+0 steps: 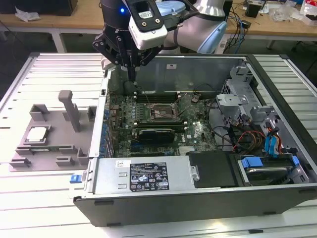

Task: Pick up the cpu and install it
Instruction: 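Reach for the cpu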

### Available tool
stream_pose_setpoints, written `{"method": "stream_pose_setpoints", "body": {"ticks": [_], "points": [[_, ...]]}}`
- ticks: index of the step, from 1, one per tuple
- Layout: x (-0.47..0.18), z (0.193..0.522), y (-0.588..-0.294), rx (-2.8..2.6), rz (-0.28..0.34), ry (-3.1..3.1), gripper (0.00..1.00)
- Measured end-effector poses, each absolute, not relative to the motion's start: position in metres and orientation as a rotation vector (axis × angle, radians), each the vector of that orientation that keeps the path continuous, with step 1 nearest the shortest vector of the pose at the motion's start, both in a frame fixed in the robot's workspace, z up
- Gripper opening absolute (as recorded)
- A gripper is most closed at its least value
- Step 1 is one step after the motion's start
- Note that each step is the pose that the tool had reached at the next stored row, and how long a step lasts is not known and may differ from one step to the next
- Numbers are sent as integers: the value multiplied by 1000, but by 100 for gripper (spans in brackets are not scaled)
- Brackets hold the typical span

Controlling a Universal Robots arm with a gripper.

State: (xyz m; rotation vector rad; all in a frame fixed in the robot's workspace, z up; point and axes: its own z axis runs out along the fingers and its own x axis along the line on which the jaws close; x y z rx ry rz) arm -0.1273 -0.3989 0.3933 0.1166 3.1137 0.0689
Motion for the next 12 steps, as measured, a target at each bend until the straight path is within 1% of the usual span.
{"method": "stream_pose_setpoints", "body": {"ticks": [12], "points": [[-142, 393, -399, 117, 69, 3114, 11]]}}
